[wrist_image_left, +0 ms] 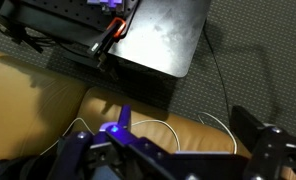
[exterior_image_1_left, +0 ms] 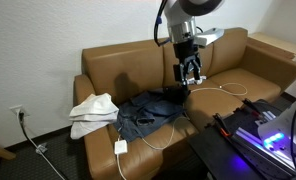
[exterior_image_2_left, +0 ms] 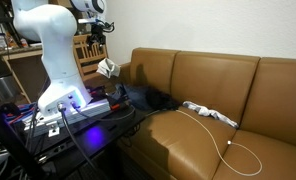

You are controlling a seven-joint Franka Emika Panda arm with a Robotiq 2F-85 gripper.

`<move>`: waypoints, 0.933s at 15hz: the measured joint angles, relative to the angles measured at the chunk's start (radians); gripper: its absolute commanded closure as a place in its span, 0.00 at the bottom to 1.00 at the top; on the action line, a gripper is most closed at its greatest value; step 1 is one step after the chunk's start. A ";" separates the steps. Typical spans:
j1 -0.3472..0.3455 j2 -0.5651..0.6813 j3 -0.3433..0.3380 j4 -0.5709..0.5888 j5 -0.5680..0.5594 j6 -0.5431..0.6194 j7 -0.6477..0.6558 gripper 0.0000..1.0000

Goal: Remove the white cloth from the left armrest

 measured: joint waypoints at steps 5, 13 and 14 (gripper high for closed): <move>-0.002 0.037 -0.008 0.003 -0.014 -0.005 0.001 0.00; 0.118 0.414 0.025 0.116 0.089 0.473 0.064 0.00; 0.139 0.452 0.026 0.148 0.089 0.532 0.089 0.00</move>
